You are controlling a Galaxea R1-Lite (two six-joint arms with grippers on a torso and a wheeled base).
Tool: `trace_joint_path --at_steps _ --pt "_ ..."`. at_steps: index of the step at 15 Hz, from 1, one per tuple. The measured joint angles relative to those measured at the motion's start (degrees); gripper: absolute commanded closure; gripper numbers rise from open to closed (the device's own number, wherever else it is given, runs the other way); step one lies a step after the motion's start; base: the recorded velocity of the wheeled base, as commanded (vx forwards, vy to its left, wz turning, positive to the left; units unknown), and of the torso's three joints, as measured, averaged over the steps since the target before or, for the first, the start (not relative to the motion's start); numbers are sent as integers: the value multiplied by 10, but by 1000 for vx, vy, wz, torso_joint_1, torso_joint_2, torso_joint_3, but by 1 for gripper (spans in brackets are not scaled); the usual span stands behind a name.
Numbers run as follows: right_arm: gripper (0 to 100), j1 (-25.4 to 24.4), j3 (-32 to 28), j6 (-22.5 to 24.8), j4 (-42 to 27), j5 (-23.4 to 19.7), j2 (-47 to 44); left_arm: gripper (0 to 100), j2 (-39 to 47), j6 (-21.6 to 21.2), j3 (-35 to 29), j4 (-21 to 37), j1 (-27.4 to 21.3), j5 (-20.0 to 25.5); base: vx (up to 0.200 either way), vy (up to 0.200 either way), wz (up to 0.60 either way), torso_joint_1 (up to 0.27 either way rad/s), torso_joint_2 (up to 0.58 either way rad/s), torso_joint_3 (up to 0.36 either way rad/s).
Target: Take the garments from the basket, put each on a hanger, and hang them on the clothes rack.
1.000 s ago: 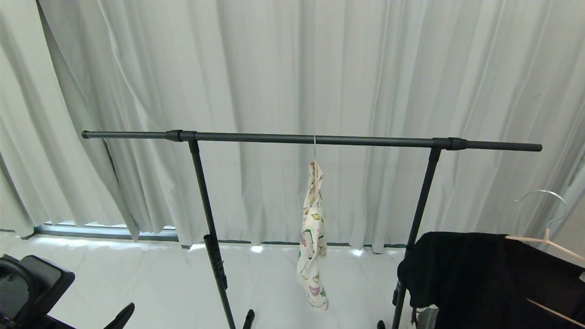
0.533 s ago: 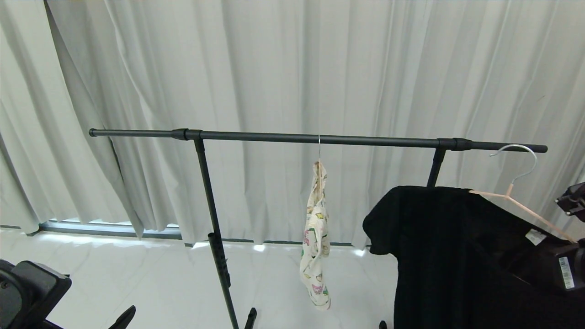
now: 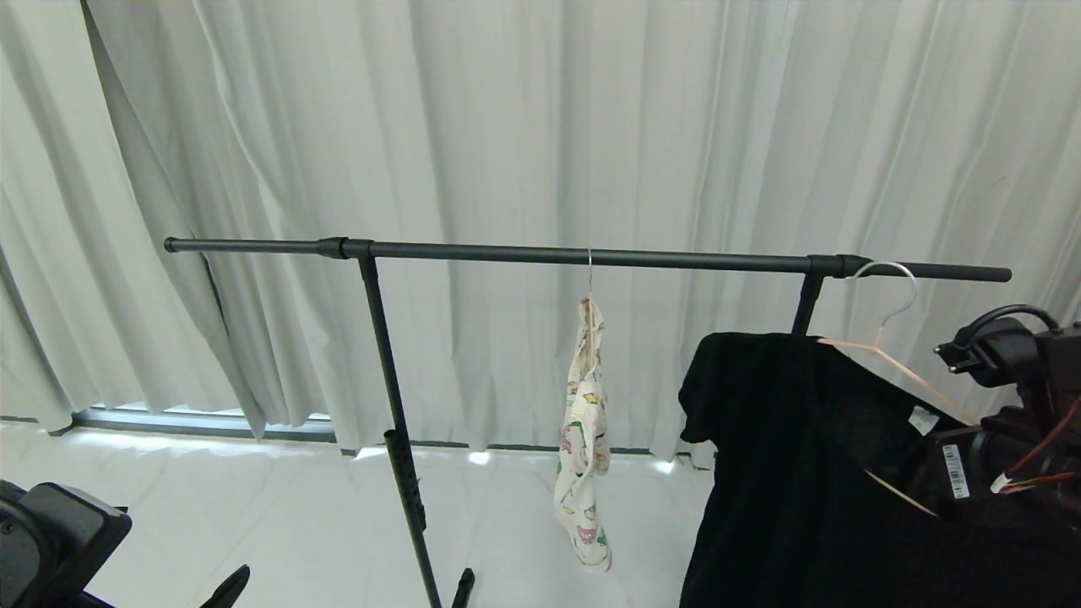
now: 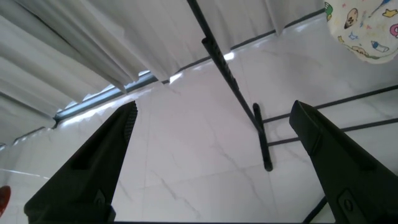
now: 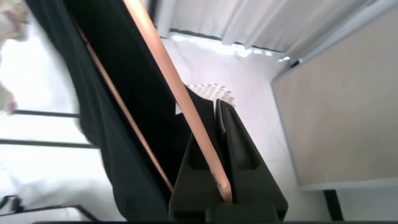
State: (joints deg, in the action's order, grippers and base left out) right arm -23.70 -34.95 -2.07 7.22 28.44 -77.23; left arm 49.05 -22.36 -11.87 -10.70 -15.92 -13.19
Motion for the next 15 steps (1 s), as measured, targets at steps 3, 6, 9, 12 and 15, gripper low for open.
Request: trace_joint_path --at_steps 3,6,9,12,15 --pt "100 -18 -2 -6 24 9 -22 0 0 0 0 0 0 0 200 0 0 -1 1 2" --pt "100 -20 -3 -6 49 11 -37 0 0 0 0 0 -10 0 200 0 0 6 4 -4" --pt "100 -23 -3 -6 50 11 -43 0 1 0 3 0 -19 -1 200 0 0 1 4 -4" --pt "100 -24 -2 -7 51 10 -45 0 1 0 4 0 -23 -1 200 0 0 2 1 2" --pt "100 -24 -1 -8 51 10 -49 0 0 1 4 0 -24 -1 200 0 0 -1 4 4"
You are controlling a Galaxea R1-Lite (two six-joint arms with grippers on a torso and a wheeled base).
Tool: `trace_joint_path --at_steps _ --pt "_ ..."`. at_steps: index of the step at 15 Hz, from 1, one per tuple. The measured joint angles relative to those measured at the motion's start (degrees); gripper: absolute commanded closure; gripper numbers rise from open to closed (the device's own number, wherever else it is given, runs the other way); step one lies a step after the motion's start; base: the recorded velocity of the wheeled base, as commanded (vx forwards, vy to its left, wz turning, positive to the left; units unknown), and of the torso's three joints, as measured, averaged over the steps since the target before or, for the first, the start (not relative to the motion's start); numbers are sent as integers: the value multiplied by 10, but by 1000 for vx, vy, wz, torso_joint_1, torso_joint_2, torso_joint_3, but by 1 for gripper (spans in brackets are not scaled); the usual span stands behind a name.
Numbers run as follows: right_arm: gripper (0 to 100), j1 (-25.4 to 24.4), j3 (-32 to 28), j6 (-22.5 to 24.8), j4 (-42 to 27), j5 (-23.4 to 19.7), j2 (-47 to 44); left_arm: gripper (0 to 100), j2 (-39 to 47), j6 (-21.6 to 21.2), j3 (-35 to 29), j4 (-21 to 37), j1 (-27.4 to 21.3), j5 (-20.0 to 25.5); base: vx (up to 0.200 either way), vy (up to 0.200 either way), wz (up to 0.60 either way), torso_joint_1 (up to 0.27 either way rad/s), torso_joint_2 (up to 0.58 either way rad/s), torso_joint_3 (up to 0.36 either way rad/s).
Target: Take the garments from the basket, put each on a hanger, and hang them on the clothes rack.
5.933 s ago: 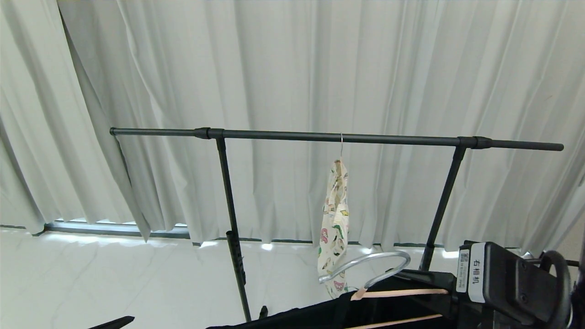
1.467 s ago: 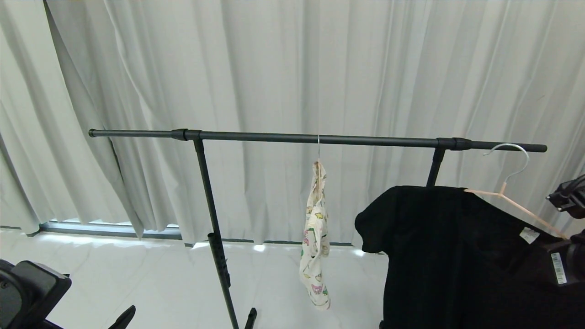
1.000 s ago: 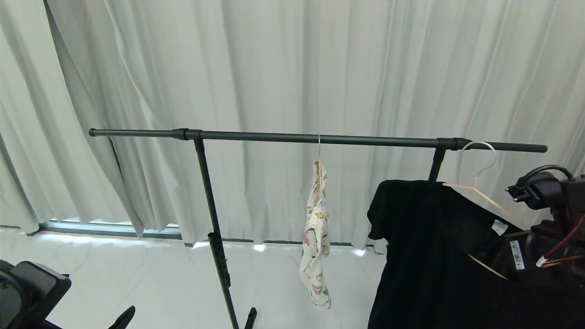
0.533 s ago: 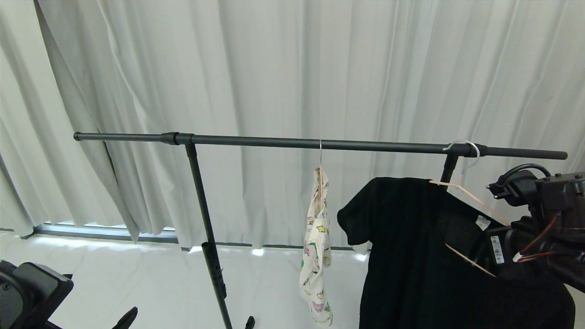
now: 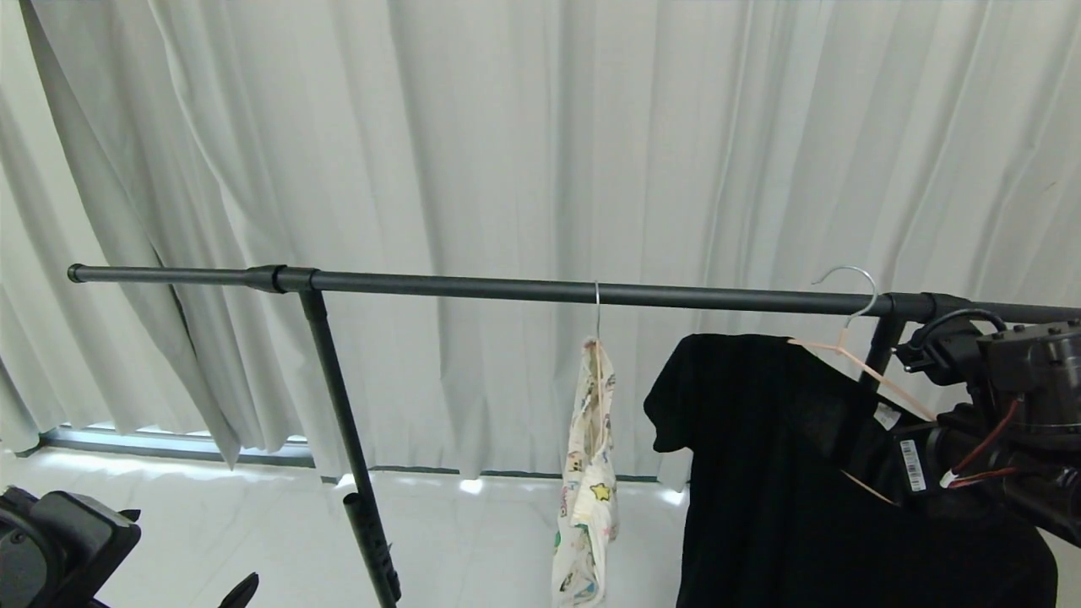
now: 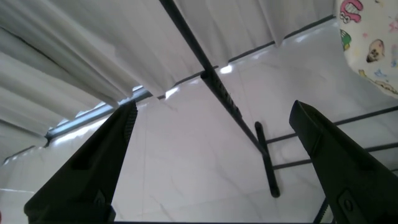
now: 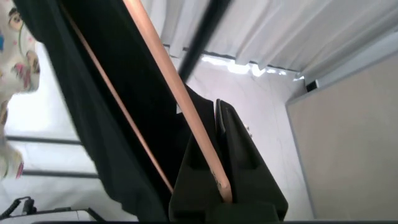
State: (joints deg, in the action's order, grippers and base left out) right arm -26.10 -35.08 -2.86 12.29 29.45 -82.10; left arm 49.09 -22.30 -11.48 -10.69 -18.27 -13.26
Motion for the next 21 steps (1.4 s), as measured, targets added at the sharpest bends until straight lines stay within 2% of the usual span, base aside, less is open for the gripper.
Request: trace_joint_path --at_steps 6,10,14,17,19,20,21 --pt "100 0 1 -13 0 3 -11 0 -14 0 8 0 -21 0 0 0 0 0 0 0" --pt "100 1 1 -32 0 38 -33 0 -26 0 11 0 -24 0 0 0 0 0 0 0" --pt "100 1 4 -38 1 46 -53 0 -28 -1 9 0 -25 0 0 0 0 0 0 0" --pt "100 1 9 -38 0 46 -56 0 -29 -38 9 0 -28 0 0 0 0 0 0 0" --pt "100 1 11 -39 0 46 -57 0 -30 -44 9 0 -29 0 0 0 0 0 0 0" --pt "0 1 14 -42 1 46 -56 0 -30 -44 9 -1 -29 0 0 0 0 0 0 0" --pt "0 1 17 -44 0 47 -55 0 -30 -44 10 -1 -29 0 0 0 0 0 0 0"
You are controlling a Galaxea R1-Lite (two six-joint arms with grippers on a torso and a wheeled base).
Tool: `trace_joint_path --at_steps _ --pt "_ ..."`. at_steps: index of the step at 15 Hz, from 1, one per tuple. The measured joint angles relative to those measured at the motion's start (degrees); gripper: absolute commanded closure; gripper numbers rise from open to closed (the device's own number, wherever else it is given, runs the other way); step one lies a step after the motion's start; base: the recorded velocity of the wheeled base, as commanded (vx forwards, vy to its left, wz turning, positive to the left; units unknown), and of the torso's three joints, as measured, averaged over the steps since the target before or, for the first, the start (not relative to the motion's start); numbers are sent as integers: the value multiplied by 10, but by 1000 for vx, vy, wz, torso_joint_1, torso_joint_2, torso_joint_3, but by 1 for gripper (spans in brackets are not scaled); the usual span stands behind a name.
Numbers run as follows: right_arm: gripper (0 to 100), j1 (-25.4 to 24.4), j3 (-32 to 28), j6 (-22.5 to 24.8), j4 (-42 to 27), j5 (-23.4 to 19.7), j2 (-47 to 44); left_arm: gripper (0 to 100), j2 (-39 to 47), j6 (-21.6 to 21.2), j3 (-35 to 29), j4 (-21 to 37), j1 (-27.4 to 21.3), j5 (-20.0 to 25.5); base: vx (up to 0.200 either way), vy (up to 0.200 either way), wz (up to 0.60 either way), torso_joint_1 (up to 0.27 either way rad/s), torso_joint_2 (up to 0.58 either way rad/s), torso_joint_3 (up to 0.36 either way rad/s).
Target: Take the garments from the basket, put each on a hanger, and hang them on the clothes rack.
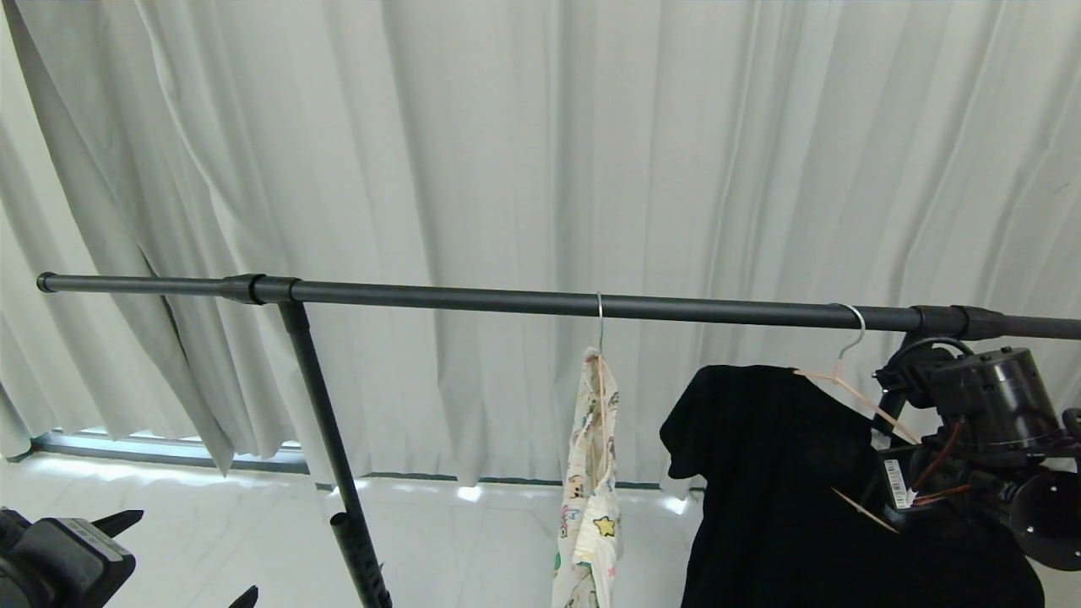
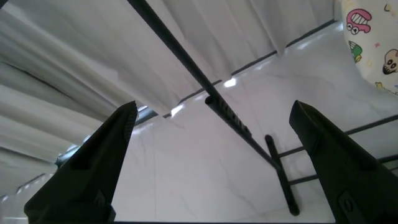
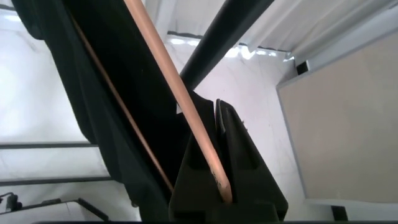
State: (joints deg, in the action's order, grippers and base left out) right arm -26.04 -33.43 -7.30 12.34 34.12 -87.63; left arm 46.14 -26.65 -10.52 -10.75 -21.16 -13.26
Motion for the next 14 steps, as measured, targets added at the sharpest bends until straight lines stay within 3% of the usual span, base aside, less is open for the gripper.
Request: trace_joint_path --at_steps 5,8,10,14 --pt "0 0 23 -29 3 -16 44 0 -1 2 14 1 0 0 0 0 0 0 0 0" --pt "0 -2 30 -43 34 -120 98 0 -3 2 27 0 2 -2 0 0 0 0 0 0" --pt "0 -2 39 -41 39 -174 141 0 -3 5 37 0 4 -32 0 0 0 0 0 0" --pt "0 31 70 -19 38 -175 194 0 -10 53 85 2 44 -128 -50 0 0 2 -1 2"
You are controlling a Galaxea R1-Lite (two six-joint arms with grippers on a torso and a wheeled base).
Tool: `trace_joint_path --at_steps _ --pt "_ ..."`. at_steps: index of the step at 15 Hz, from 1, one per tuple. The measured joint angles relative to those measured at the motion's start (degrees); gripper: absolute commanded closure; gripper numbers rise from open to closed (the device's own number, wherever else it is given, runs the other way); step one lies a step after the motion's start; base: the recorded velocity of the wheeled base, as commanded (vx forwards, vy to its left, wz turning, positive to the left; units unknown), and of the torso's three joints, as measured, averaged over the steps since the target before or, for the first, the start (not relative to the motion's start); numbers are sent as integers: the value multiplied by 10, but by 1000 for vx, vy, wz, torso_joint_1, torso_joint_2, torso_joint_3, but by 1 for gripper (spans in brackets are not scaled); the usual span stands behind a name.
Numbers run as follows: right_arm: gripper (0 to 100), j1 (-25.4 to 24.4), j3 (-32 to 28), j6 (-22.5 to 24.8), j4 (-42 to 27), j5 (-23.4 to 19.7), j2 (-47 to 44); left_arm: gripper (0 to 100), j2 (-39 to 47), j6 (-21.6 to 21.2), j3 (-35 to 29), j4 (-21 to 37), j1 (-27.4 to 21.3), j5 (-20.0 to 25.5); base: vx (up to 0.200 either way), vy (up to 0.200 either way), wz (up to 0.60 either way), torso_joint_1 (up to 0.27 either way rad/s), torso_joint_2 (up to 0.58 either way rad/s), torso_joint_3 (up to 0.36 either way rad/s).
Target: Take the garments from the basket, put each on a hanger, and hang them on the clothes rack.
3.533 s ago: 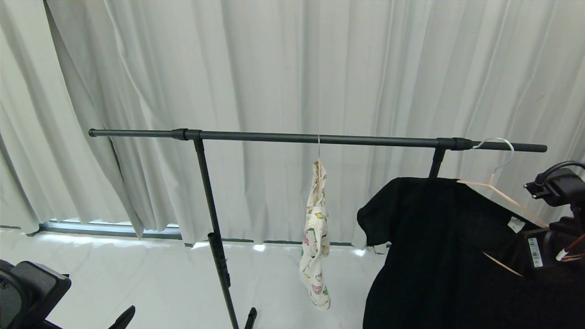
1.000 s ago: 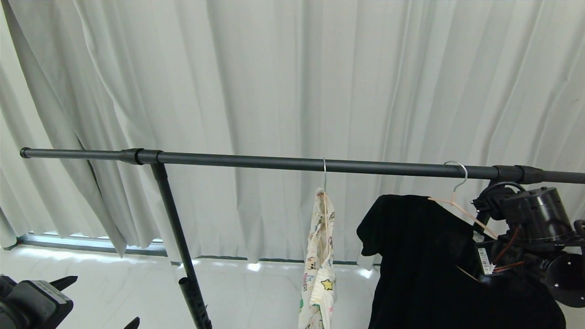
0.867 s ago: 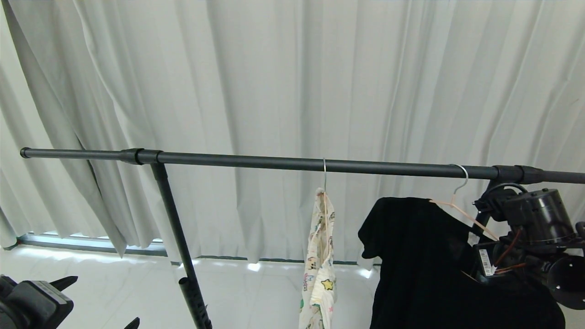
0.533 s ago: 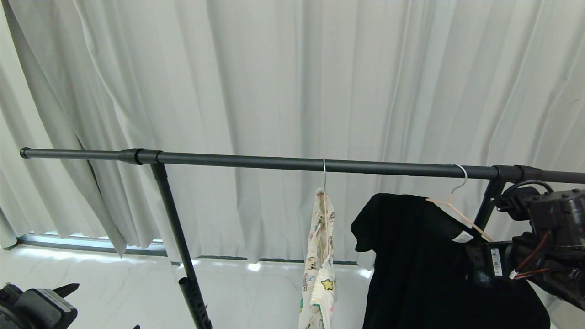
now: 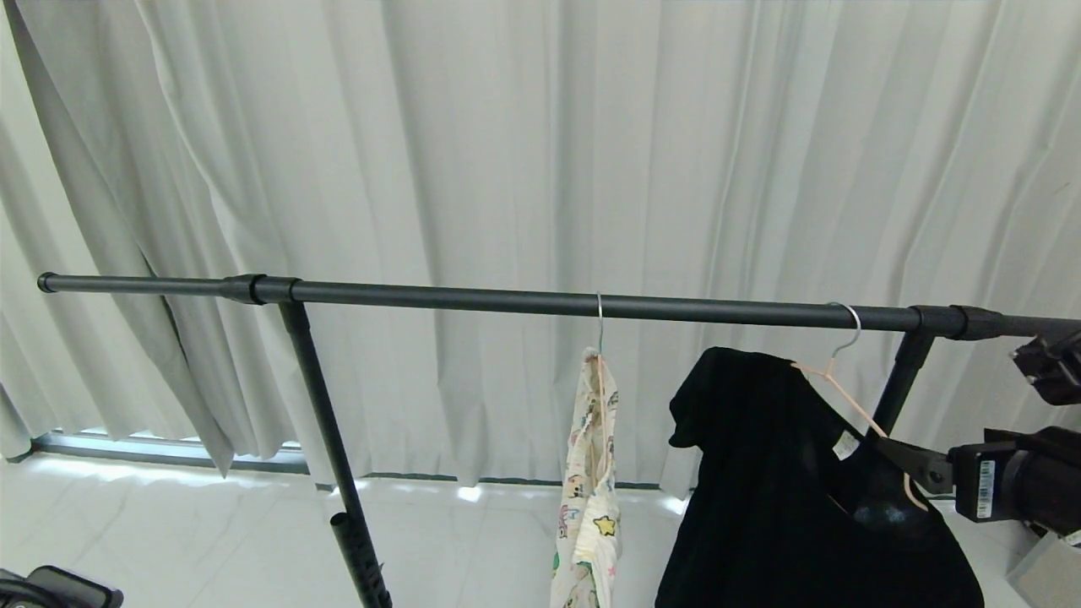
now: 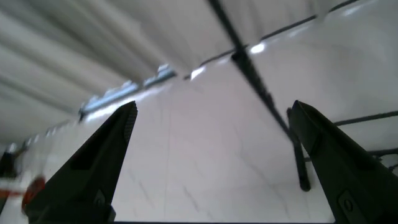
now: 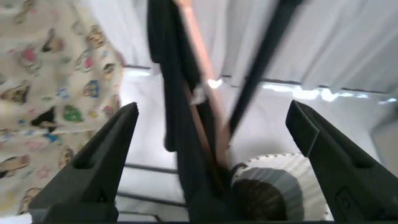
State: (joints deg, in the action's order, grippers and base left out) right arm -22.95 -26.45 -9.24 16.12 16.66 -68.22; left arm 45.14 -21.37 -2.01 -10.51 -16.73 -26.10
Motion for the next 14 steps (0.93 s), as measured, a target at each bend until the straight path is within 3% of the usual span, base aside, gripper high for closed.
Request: trace_joint_path --at_steps 3,6,10,14 --pt "0 74 23 46 -1 6 19 0 -40 6 17 54 66 -5 -200 0 0 10 5 2" --pt "0 135 38 66 -17 8 37 0 -68 17 19 62 98 16 -200 0 0 -9 -1 7" --pt "0 156 93 74 -69 46 98 0 -78 36 20 63 103 28 -200 0 0 0 -1 5" --pt "0 158 144 75 -201 78 222 0 -84 36 20 63 101 62 -200 0 0 -2 4 4"
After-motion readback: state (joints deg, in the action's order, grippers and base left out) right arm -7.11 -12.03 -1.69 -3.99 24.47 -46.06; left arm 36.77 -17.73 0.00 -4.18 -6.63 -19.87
